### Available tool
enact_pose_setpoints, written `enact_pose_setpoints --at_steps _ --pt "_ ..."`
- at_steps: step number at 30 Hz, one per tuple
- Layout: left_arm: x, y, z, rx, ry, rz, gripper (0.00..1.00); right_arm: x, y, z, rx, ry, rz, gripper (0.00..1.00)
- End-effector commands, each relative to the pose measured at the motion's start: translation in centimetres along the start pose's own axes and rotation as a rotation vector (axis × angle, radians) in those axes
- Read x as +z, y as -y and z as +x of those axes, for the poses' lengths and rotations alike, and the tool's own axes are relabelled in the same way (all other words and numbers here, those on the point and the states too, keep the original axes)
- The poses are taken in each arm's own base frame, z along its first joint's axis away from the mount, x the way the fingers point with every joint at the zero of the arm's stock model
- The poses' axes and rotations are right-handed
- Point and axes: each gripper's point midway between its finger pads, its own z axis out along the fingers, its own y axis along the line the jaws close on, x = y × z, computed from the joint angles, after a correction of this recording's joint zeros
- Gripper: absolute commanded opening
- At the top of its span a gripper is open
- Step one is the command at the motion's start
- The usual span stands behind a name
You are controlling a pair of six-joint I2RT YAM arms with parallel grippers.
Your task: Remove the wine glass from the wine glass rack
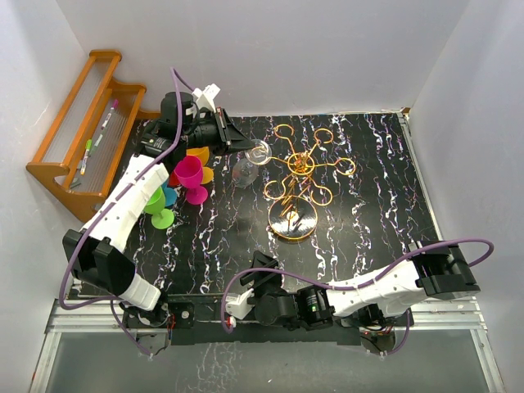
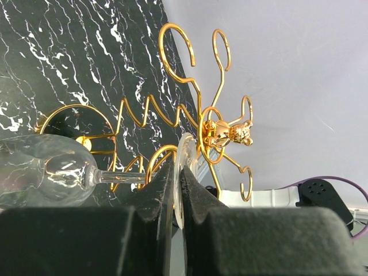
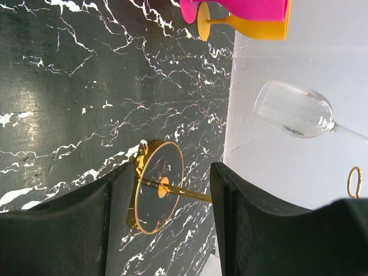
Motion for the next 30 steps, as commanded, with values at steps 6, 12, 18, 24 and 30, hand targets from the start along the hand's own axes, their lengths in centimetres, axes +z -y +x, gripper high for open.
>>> enact_pose_setpoints --at_steps 6,12,18,24,30 --pt "-1.6 4.6 -0.4 0.017 0.031 0.161 0.00 -1.5 0.3 -2.2 0.030 0.076 0.019 0.57" --pt "-1.7 5.5 -1.2 0.020 0.056 0.184 0.00 -1.5 0.3 -2.1 0.026 0.074 0.018 0.57" --pt "-1.1 5.4 -1.6 0.008 0.041 0.184 0.00 -1.5 0.5 -2.2 0.033 0.076 0.022 0.57" --pt "-0.7 5.5 -1.4 0.005 0.023 0.181 0.00 -1.5 0.5 -2.1 0.035 0.076 0.022 0.57" --pt "0.6 6.0 -0.5 0.024 -0.021 0.166 0.00 -1.5 0.5 -2.2 0.034 0.076 0.020 0.57"
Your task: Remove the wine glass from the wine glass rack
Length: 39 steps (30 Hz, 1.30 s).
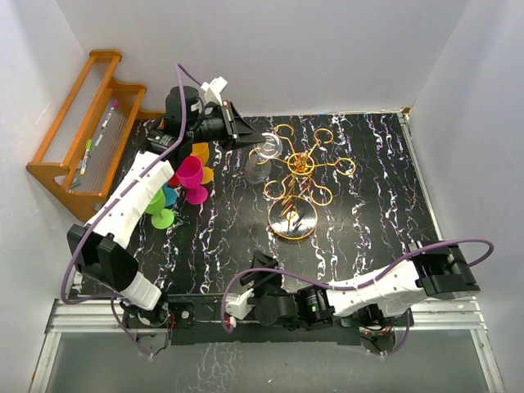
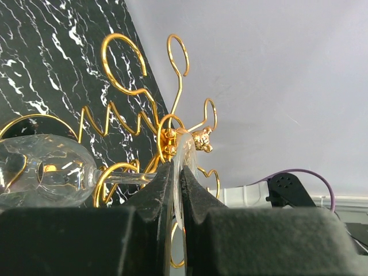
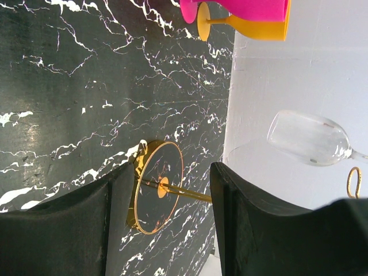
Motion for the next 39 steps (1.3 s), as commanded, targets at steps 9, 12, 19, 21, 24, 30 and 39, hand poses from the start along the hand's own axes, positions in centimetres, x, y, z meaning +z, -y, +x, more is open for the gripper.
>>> enact_pose_setpoints --at_steps 9,12,19,21,24,30,39 --pt "0.9 2.0 -0.1 0.088 -0.016 0.007 0.00 -1.5 0.6 -2.1 0.043 0.076 0.022 0.57" --pt "1.0 1.8 -0.7 0.102 0.004 -0.018 0.00 -1.4 0.5 -2.1 0.042 0.074 0.021 0.57" --pt "0.4 0.8 -2.8 0.166 0.098 -0.136 0.00 -1.5 0.7 -2.2 0.049 0.076 0.024 0.57" --pt "0.1 0.1 -3.3 0.185 0.127 -0.186 0.00 -1.5 0.9 -2.3 0.056 0.081 0.026 0.57" --pt "-0.6 -0.4 -4.1 0.215 0.172 -0.240 0.00 -1.7 1.1 -2.5 0.074 0.084 0.019 0.57" --pt "-2.3 -1.0 -5.1 0.270 0.244 -0.329 0.00 -1.9 1.8 -3.4 0.117 0.101 0.008 0.57" --pt "-6.3 0.3 -5.1 0.335 0.323 -0.395 0.00 -3.5 5.2 -6.4 0.288 0.193 -0.036 0.56"
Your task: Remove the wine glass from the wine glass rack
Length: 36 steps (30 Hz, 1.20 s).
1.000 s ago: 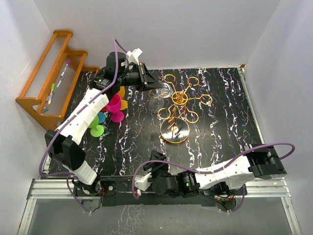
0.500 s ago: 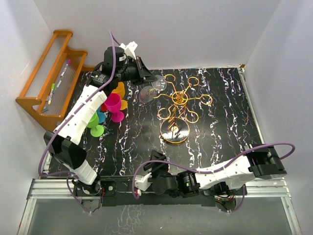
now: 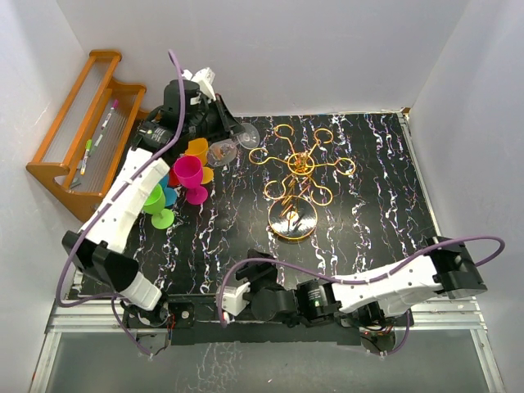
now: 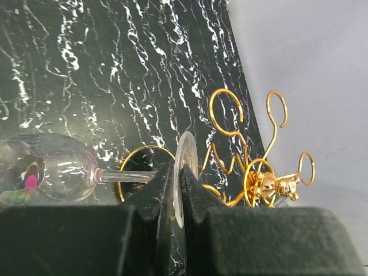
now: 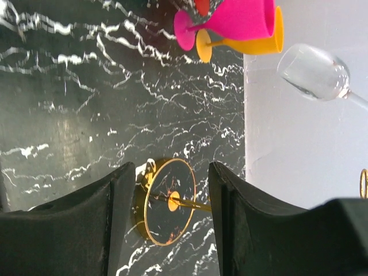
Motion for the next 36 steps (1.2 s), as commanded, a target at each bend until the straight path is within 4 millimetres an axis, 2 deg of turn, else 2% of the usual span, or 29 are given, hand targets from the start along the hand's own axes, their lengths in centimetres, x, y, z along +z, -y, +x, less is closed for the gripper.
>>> enact_pose_setpoints --at_steps 1,6,8,17,20,22,25,28,33,36 --pt "-6.0 1.9 -2.8 0.082 0.142 0.002 0.00 -2.6 2.5 -4.8 0.159 0.152 -0.003 0.56" --pt "-8.6 2.2 -2.6 0.089 0.172 0.001 0.00 -3.7 4.6 -6.0 0.259 0.175 -0.011 0.56" --pt "-10.3 2.5 -2.6 0.092 0.194 0.005 0.00 -4.2 5.8 -6.4 0.318 0.185 -0.012 0.56" --pt "-15.6 2.0 0.2 0.088 0.229 0.017 0.00 -6.6 14.5 -7.5 0.760 0.319 -0.118 0.52" --pt "-17.7 1.9 1.3 0.090 0.240 0.024 0.00 -6.9 16.6 -7.5 0.870 0.356 -0.194 0.52" --pt "-19.0 1.7 2.0 0.093 0.244 0.027 0.00 -6.9 17.1 -7.7 0.911 0.376 -0.288 0.52" --pt "-21.2 1.8 2.9 0.097 0.257 0.035 0.00 -5.5 17.2 -7.1 0.973 0.357 -0.440 0.52" --pt "-23.3 2.0 3.8 0.096 0.270 0.054 0.00 -5.1 17.5 -7.1 1.045 0.401 -0.604 0.52" --pt "-25.3 2.9 5.2 0.103 0.264 0.119 0.00 -7.5 19.0 -7.4 1.120 0.620 -0.953 0.53" --pt "-25.8 3.5 6.0 0.116 0.244 0.163 0.00 -9.0 19.7 -7.6 1.111 0.732 -1.065 0.58"
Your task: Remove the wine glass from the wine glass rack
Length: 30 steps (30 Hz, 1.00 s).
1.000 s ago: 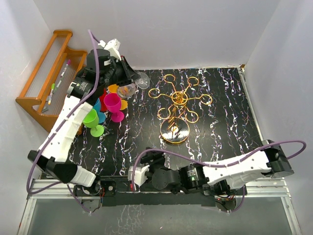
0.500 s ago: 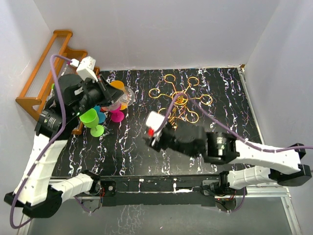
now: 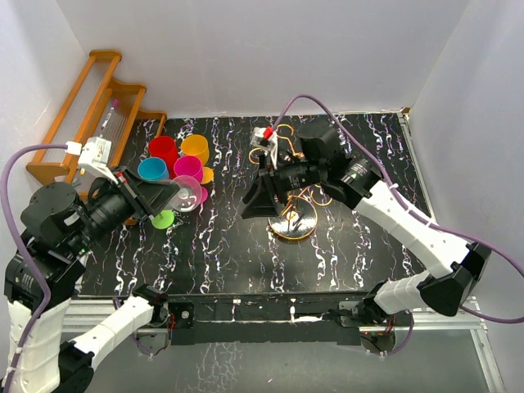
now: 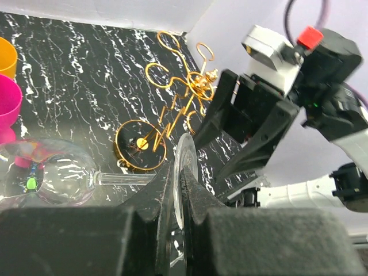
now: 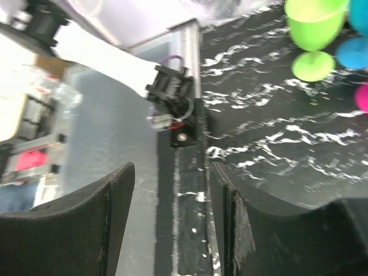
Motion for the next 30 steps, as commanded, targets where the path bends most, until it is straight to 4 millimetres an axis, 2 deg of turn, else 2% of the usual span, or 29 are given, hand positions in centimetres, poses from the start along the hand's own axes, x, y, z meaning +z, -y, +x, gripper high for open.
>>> enact_pose_setpoints --at_steps 1,3,7,14,16,19,30 --pt "-0.3 1.4 0.8 0.009 -0.039 0.087 0.00 -3.2 -7.4 -2.8 -0.031 0.076 -0.452 0.62" --pt "-0.3 2.0 1.2 0.014 -0.058 0.122 0.00 -3.6 -8.1 -3.4 -0.053 0.099 -0.490 0.64" --pt "0.1 2.7 1.9 0.020 -0.101 0.178 0.00 -3.4 -8.0 -4.3 -0.045 0.097 -0.486 0.63" --pt "1.0 3.6 2.4 0.006 -0.133 0.245 0.00 -1.6 -5.7 -5.3 0.018 0.082 -0.429 0.58" --pt "1.1 3.7 2.4 0.006 -0.139 0.250 0.00 -0.7 -4.5 -5.7 0.039 0.080 -0.384 0.55" --pt "1.2 3.7 2.4 0.005 -0.143 0.248 0.00 0.1 -4.1 -5.9 0.057 0.068 -0.378 0.54" --pt "2.0 3.2 2.8 0.014 -0.163 0.231 0.00 2.2 -5.3 -6.0 0.058 0.029 -0.412 0.51"
